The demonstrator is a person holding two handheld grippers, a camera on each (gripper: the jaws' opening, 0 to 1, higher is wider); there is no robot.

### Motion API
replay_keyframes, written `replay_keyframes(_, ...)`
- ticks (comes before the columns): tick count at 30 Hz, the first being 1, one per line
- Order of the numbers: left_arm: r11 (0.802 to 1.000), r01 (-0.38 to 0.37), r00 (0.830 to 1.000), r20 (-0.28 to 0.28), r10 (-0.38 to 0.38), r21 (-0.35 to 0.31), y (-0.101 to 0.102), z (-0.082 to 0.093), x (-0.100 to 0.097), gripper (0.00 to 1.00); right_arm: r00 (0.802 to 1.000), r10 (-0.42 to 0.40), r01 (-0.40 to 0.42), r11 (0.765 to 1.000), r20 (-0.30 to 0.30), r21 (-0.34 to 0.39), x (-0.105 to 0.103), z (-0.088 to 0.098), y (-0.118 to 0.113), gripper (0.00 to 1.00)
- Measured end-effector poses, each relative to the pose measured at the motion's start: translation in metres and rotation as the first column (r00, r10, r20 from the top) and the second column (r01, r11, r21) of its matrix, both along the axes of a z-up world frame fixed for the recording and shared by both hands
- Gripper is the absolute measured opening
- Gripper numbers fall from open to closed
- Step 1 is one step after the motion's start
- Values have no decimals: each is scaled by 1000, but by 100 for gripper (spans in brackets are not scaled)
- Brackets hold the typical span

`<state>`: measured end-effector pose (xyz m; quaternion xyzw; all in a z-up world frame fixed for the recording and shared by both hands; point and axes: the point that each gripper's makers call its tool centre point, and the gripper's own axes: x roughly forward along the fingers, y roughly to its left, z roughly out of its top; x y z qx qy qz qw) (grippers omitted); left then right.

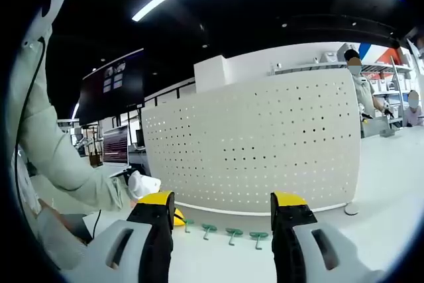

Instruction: Insert the hook assembly into the mounting plate slot until the hook locks in place.

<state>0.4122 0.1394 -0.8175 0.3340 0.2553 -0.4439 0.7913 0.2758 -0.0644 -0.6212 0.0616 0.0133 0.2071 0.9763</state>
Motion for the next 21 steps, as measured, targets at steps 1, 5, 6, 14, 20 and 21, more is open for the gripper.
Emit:
replay_keyframes(1,1000,-7,1000,3,7,-4,0,1,0,4,1000,1,-1,1000,0,0,0,0,0,57)
replay_keyframes(5,999,-37,999,16,37,-32,2,8,2,3,1000,7,-7,1000,-6,1,0,-1,2,57)
replay_keyframes(6,998,-50,999,17,51,-37,3,10,2,3,1000,7,-7,1000,-6,1,0,-1,2,57)
replay_keyframes(14,991,-94,994,46,99,-96,6,29,3,3,1000,13,-13,1000,2,-4,-1,0,3,56)
replay_keyframes(20,987,-113,990,66,121,-119,9,42,0,3,1000,21,-21,1000,13,-9,-3,3,5,56)
replay_keyframes(21,986,-114,990,71,123,-120,10,45,-1,3,1000,23,-23,1000,14,-11,-3,3,6,56)
